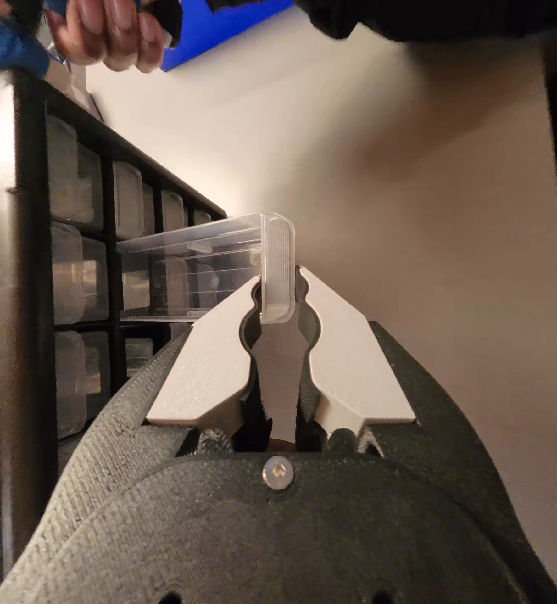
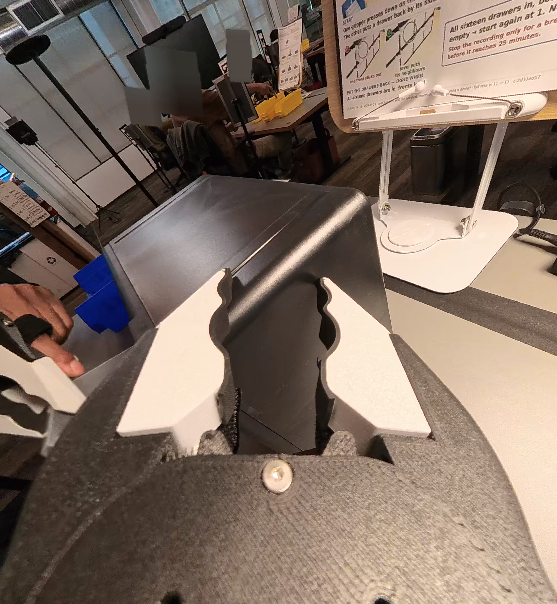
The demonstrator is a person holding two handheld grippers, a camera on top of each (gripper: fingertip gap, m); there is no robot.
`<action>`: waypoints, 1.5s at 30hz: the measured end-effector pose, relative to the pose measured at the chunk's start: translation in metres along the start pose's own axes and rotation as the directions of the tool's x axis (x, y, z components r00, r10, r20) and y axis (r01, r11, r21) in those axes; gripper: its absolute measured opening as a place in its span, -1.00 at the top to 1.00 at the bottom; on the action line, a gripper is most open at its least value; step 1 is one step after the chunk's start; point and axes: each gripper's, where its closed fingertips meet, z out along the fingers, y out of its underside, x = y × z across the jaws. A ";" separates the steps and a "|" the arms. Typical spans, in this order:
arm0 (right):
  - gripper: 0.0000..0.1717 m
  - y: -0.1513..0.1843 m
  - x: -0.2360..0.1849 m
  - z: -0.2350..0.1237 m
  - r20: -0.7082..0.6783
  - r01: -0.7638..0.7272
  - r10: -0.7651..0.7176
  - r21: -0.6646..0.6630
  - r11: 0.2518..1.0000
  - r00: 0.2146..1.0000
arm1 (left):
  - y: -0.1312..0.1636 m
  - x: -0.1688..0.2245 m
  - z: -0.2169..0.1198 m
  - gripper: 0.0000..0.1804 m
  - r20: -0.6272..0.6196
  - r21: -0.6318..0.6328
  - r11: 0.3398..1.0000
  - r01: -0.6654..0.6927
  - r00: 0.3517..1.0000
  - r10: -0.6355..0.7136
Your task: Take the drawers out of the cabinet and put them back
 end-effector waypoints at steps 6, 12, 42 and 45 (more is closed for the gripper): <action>0.36 0.000 0.000 0.000 -0.001 0.002 -0.002 0.000 1.000 1.000 | 0.021 -0.027 0.024 0.80 0.240 -0.067 0.991 -0.117 0.962 0.129; 0.36 0.000 0.000 0.000 0.000 0.002 -0.002 0.000 1.000 1.000 | 0.022 -0.062 0.016 0.51 0.521 -0.047 0.989 -0.143 0.841 0.146; 0.37 0.000 0.000 -0.001 -0.001 0.010 -0.010 0.002 1.000 1.000 | 0.129 -0.071 -0.106 0.51 0.567 0.143 0.948 0.285 0.761 -0.315; 0.37 0.000 0.000 -0.001 -0.004 0.011 -0.011 0.003 1.000 1.000 | 0.185 -0.092 -0.169 0.51 0.678 0.092 0.932 0.350 0.664 -0.316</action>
